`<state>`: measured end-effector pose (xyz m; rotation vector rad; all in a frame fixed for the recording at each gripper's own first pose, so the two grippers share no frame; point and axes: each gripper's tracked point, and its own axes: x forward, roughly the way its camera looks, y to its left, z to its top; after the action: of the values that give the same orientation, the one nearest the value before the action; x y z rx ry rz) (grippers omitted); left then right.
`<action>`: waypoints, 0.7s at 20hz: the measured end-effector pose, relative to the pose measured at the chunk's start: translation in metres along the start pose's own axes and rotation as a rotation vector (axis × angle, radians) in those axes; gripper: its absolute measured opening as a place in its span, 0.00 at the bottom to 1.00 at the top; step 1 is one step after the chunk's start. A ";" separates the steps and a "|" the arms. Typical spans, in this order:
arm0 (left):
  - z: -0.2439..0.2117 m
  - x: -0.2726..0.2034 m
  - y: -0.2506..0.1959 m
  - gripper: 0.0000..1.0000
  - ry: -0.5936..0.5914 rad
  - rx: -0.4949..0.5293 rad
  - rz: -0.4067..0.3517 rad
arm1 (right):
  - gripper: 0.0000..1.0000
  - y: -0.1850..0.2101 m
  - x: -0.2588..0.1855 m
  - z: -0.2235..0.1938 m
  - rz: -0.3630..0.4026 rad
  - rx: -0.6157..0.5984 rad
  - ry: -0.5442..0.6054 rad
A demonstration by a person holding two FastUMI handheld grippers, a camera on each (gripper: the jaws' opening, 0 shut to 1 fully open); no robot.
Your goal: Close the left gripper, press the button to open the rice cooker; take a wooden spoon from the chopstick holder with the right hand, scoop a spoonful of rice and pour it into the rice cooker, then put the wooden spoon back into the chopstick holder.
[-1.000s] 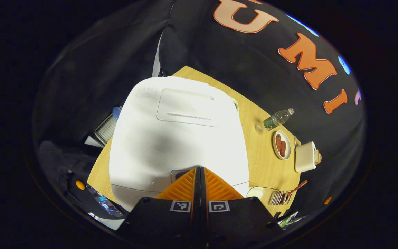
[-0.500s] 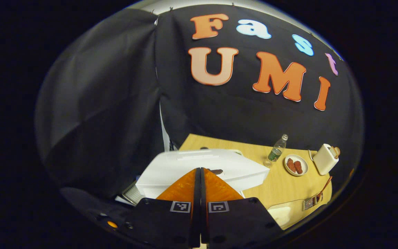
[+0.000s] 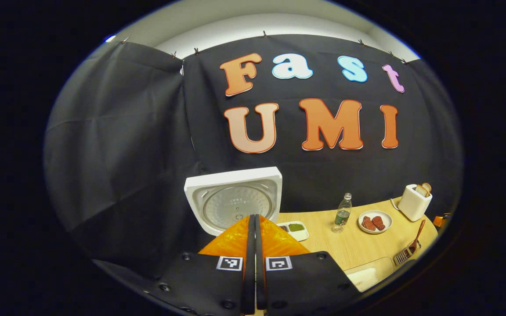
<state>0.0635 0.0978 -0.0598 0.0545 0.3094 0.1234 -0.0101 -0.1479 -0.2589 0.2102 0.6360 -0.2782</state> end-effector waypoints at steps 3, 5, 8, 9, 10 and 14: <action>0.000 -0.017 -0.017 0.33 -0.010 0.011 -0.007 | 0.93 0.003 0.026 -0.013 0.049 -0.009 0.082; -0.001 -0.027 -0.021 0.41 -0.010 0.032 0.017 | 0.93 0.004 0.043 -0.020 0.079 -0.018 0.134; -0.006 -0.047 -0.017 0.56 -0.001 0.055 0.099 | 0.92 0.002 0.068 -0.031 0.105 -0.021 0.213; -0.008 -0.054 -0.017 0.62 0.005 0.052 0.118 | 0.92 0.002 0.075 -0.035 0.116 -0.023 0.238; -0.011 -0.061 -0.015 0.67 0.014 0.048 0.136 | 0.92 0.002 0.083 -0.037 0.126 -0.022 0.258; -0.019 -0.082 -0.005 0.67 0.042 0.044 0.225 | 0.80 0.007 0.107 -0.051 0.167 -0.010 0.346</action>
<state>-0.0195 0.0829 -0.0538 0.1308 0.3478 0.3414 0.0456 -0.1477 -0.3635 0.3034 0.9563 -0.0761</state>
